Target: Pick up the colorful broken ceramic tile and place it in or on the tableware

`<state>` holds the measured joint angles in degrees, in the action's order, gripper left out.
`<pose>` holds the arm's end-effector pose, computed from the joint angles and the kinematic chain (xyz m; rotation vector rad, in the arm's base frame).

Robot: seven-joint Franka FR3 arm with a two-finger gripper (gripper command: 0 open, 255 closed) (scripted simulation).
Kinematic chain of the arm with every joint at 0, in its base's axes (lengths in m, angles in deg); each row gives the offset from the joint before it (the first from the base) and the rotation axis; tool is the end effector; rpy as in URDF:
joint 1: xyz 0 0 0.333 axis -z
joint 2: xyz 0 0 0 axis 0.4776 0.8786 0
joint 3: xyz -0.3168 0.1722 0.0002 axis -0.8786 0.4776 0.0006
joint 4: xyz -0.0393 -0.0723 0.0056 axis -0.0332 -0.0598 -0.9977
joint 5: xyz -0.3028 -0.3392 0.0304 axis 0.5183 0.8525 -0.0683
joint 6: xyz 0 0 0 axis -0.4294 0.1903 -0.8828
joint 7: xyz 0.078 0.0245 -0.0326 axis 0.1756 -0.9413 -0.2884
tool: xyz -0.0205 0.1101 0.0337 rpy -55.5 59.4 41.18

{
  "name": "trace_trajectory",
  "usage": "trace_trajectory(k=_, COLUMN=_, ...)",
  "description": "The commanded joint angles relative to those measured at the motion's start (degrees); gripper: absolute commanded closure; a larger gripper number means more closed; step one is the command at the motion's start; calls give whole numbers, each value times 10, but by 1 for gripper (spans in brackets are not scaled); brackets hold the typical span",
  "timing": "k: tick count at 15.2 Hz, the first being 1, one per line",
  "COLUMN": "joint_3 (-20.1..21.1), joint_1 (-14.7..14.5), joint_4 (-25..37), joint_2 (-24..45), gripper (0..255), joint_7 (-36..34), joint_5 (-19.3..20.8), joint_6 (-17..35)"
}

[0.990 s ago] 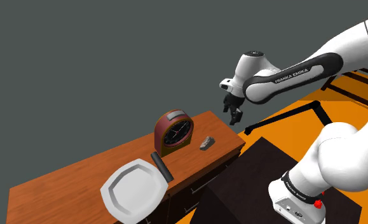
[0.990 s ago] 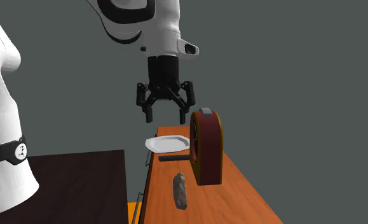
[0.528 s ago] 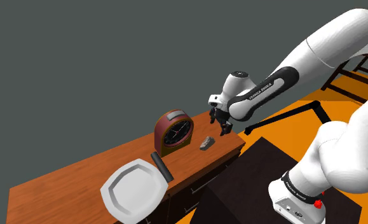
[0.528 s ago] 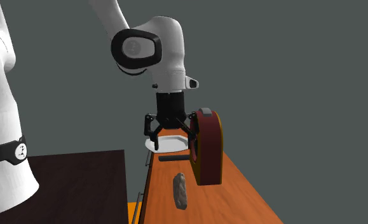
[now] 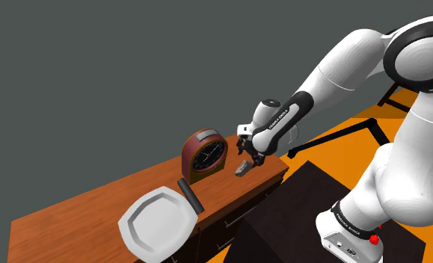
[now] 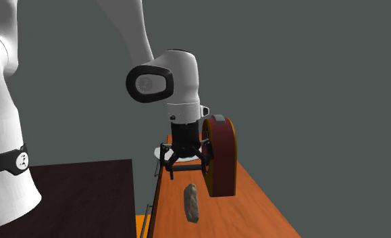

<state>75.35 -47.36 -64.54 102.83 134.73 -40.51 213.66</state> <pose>0.4501 0.0450 0.1454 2.2056 2.1944 0.0778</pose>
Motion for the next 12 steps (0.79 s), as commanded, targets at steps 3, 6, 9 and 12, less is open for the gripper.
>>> trace_trajectory(k=3, joint_3=34, joint_1=26, joint_4=13, joint_2=48, gripper=0, joint_7=29, joint_5=-36, joint_6=36)
trace_trajectory(k=6, joint_3=35, joint_1=27, joint_4=13, joint_2=48, gripper=0, joint_7=28, joint_5=-35, joint_6=36)
trace_trajectory(k=9, joint_3=35, joint_1=27, joint_4=13, joint_2=48, gripper=0, joint_7=28, joint_5=-35, joint_6=36)
trace_trajectory(k=12, joint_3=35, joint_1=27, joint_4=13, joint_2=48, gripper=255, joint_7=28, joint_5=-35, joint_6=36)
